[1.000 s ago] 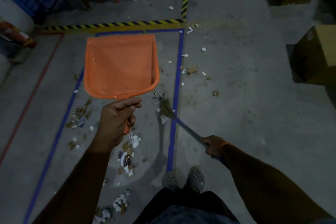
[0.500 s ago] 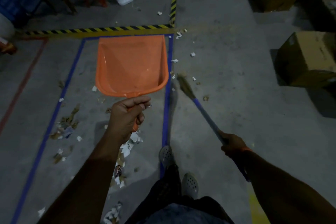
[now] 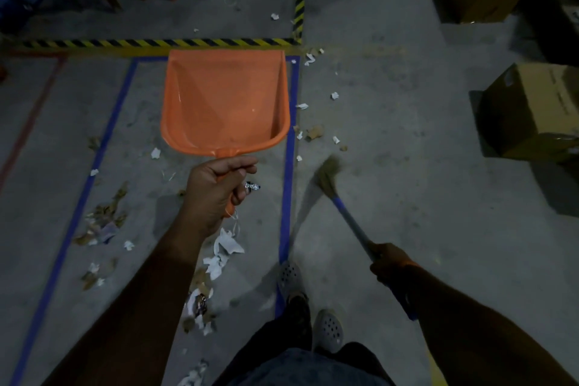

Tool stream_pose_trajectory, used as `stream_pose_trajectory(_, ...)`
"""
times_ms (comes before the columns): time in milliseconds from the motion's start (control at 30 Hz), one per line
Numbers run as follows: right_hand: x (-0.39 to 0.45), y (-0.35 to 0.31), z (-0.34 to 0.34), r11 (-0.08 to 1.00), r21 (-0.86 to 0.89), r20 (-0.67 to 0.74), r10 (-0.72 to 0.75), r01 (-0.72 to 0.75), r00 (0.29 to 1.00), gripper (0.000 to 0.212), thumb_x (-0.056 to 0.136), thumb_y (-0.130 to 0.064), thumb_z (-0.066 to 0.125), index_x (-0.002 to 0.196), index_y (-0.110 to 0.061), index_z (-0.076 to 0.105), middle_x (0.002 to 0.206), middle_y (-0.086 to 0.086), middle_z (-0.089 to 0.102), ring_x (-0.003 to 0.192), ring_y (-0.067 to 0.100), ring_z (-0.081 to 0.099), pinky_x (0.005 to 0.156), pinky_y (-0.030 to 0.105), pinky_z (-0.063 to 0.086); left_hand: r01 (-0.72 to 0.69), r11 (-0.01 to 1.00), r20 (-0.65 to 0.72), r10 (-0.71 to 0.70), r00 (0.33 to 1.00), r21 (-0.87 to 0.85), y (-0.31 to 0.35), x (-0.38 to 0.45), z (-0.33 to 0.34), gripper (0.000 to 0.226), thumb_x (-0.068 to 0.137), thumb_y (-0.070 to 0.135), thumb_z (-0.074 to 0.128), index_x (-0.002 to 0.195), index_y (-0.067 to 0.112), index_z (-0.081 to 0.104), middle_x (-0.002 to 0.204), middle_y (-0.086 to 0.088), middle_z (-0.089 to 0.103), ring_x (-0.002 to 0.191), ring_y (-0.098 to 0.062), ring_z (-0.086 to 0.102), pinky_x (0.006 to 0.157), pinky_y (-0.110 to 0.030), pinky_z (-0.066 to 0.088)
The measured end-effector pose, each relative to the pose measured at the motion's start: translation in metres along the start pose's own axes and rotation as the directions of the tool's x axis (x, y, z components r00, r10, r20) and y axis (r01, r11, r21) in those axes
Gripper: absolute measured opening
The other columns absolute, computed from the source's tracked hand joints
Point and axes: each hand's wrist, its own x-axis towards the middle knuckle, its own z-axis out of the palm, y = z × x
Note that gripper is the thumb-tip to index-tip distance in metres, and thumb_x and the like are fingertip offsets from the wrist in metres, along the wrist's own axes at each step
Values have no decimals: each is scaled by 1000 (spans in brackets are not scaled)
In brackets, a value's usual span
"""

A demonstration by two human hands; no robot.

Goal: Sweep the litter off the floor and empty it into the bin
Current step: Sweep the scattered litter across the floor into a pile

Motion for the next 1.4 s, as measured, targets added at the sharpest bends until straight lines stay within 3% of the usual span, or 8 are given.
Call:
stream_pose_trajectory(133, 19, -65, 11, 981, -141, 91, -124, 136, 988, 58, 85, -7, 66, 140, -15, 50, 105, 10, 62, 68, 19, 63, 42, 17, 45, 4, 1000, -12, -4, 1000, -5, 4, 24, -18, 31, 95, -8, 51, 105, 11, 74, 91, -4, 74, 45, -9, 50, 44, -18, 40)
stream_pose_trajectory(233, 23, -105, 7, 918, -281, 189, -233, 280, 954, 64, 86, -7, 63, 146, -22, 44, 113, 11, 63, 70, 18, 62, 53, 20, 47, 3, 1000, -13, -3, 1000, -4, 6, 40, -29, 31, 95, -7, 51, 106, 11, 74, 93, -6, 74, 45, -10, 50, 45, -18, 40)
stream_pose_trajectory(367, 34, -122, -4, 908, -252, 176, -296, 333, 939, 76, 82, -2, 62, 149, -28, 40, 102, 7, 63, 62, 15, 62, 47, 16, 45, 1, 999, -15, -1, 1000, -43, 11, 60, -39, 30, 95, -7, 52, 108, 10, 74, 93, -6, 74, 47, -8, 51, 46, -16, 41)
stream_pose_trajectory(700, 68, -111, -71, 994, 58, -166, -78, 89, 983, 69, 83, -3, 68, 146, -20, 45, 97, 18, 65, 59, 24, 63, 46, 26, 49, 20, 998, 6, -20, 1000, -61, 16, 100, -37, 35, 96, -5, 52, 102, 18, 77, 94, -6, 73, 48, -9, 51, 46, -18, 41)
stream_pose_trajectory(900, 98, -113, -101, 970, 237, -136, 81, -47, 987, 58, 84, -1, 65, 139, -9, 51, 93, 23, 69, 67, 31, 67, 54, 32, 53, 9, 999, -37, -10, 999, -40, 24, 134, -29, 30, 96, -4, 52, 107, 12, 75, 96, -7, 73, 48, -8, 51, 45, -17, 40)
stream_pose_trajectory(1100, 122, -156, -111, 999, -16, -6, -45, 45, 999, 45, 86, -9, 65, 131, -8, 57, 96, 18, 69, 77, 33, 71, 56, 31, 55, 1, 999, -84, -4, 996, -38, 40, 176, -17, 32, 96, -5, 52, 105, 16, 76, 96, -7, 72, 47, -10, 50, 44, -18, 38)
stream_pose_trajectory(1300, 148, -213, -140, 887, -350, 197, -244, 300, 950, 61, 87, -16, 64, 145, -16, 46, 121, 14, 62, 101, 28, 65, 75, 27, 52, 9, 999, -104, -14, 994, -45, 53, 215, 10, 33, 96, -6, 51, 103, 15, 76, 92, -4, 73, 46, -9, 49, 42, -17, 36)
stream_pose_trajectory(1400, 158, -220, -159, 842, -360, 268, -320, 403, 909, 71, 88, -9, 62, 151, -21, 34, 118, 16, 63, 93, 29, 66, 72, 27, 52, 7, 1000, -104, -9, 995, -20, 58, 231, 21, 29, 96, -6, 51, 106, 10, 73, 92, -4, 73, 47, -8, 51, 42, -16, 39)
